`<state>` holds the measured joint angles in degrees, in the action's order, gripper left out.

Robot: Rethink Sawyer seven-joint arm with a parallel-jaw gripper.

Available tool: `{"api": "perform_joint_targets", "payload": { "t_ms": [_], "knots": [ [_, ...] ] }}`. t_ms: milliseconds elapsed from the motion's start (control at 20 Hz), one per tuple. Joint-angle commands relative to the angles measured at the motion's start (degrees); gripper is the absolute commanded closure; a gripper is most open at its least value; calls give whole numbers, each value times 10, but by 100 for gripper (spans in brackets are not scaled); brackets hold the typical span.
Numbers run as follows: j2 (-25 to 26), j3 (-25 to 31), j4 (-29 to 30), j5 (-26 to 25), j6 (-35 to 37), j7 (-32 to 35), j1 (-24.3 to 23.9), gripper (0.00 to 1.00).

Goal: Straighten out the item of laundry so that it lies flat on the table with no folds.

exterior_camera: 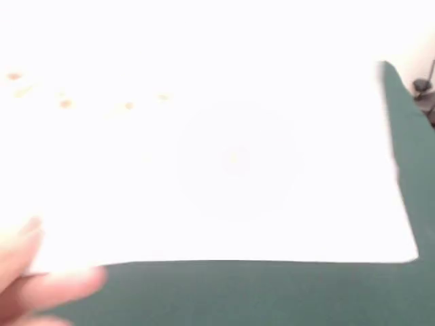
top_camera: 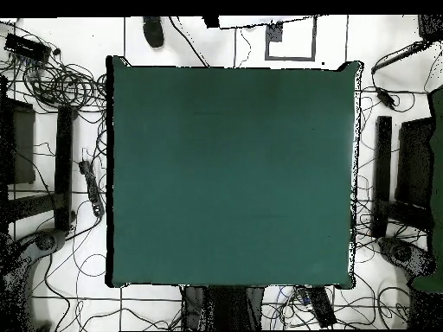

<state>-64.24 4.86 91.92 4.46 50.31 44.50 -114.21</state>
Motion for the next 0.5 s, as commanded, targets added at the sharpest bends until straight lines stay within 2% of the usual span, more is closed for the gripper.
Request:
{"api": "perform_joint_targets", "payload": {
  "t_ms": [50, 200, 350, 500],
  "knots": [
    [-10, -65, 153, 37, -49, 199, 63, 100],
    [15, -92, 163, 34, -85, 215, 61, 100],
    [36, -72, 187, 68, -144, 187, 41, 100],
    [40, -92, 177, 67, -139, 205, 58, 100]
  ]
}}
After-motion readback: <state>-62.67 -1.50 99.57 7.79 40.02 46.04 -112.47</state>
